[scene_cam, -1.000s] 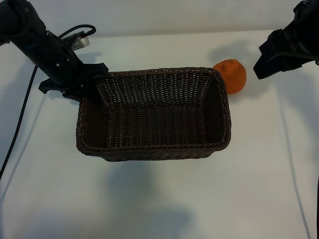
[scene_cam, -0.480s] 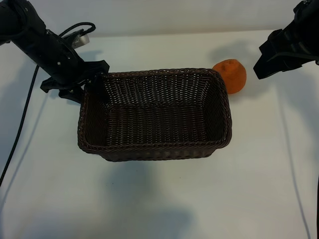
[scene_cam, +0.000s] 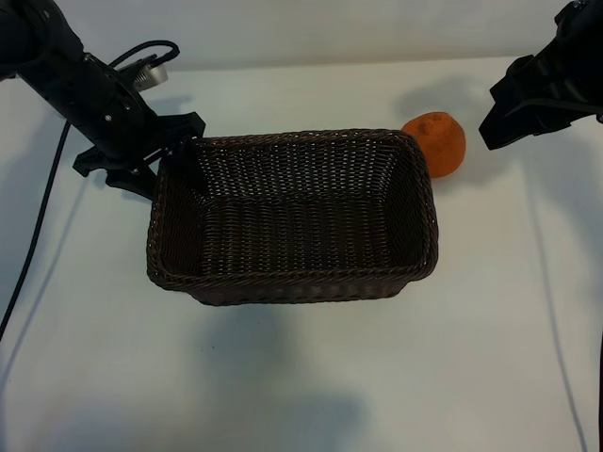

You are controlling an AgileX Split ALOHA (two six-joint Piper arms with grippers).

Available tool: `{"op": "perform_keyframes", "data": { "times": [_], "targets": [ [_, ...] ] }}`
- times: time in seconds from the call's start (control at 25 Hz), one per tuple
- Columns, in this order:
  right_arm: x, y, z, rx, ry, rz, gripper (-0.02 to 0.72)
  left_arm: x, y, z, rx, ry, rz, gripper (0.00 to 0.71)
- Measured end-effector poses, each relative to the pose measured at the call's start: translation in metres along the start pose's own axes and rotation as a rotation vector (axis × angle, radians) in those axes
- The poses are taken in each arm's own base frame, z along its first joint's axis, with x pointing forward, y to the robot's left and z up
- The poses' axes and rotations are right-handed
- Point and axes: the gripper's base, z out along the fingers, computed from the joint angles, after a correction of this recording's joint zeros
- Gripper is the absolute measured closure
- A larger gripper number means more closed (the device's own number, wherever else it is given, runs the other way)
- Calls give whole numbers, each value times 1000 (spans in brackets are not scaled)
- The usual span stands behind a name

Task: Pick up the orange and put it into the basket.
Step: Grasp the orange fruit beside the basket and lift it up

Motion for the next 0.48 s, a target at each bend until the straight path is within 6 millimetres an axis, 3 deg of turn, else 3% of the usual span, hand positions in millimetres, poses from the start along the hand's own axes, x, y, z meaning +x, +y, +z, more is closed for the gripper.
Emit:
{"op": "perform_keyframes", "data": {
  "times": [0.48],
  "targets": [
    [0,0,0,-1,0,0,214,27,-17,-56,-85,-37,30,136]
  ]
}}
